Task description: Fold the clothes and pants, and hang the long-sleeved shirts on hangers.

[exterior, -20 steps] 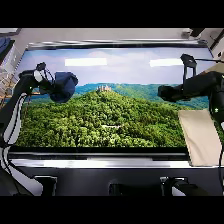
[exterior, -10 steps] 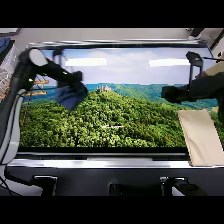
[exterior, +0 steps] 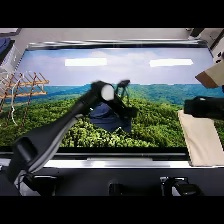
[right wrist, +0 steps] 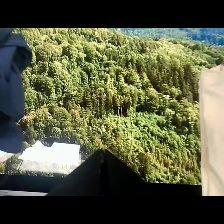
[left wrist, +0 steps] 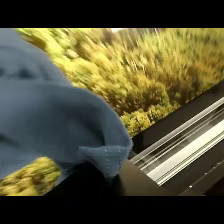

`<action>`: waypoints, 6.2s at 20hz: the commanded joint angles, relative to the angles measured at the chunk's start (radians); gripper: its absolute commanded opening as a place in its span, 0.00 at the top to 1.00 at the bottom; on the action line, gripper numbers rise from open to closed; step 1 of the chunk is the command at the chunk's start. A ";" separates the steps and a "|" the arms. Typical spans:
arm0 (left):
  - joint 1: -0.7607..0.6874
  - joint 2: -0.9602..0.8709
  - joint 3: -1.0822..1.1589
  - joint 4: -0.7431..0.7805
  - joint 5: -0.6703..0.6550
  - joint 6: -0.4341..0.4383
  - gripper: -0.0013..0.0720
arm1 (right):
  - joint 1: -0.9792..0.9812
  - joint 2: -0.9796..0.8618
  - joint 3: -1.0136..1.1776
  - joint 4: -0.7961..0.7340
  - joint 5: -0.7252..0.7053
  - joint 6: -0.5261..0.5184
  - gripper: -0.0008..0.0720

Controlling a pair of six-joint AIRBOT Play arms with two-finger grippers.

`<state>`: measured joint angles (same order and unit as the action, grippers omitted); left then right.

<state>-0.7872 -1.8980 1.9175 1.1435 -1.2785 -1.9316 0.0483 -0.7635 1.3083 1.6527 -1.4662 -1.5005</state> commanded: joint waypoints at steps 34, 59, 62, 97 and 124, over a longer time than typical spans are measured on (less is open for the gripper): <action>0.811 0.869 -0.360 0.165 -0.414 0.112 0.14 | -0.195 -0.730 -0.447 0.870 0.306 -0.435 0.32; 0.755 0.651 -1.222 -0.565 0.425 0.525 0.16 | -0.063 -0.693 -0.447 0.878 0.409 -0.343 0.95; 0.695 0.515 -1.184 -0.662 0.487 0.608 0.16 | -0.063 -0.668 -0.447 0.872 0.365 -0.341 0.95; 0.819 0.991 -0.126 -0.062 0.317 0.402 0.97 | -0.063 -0.050 0.459 0.660 0.489 -0.211 0.95; 0.787 -0.046 -0.078 -0.180 0.172 0.327 0.96 | 0.016 -1.235 0.663 0.617 0.761 0.047 0.90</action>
<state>0.0147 -1.8225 1.8385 1.0363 -1.1599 -1.6070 0.0338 -1.8748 1.9701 2.2509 -0.7593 -1.4887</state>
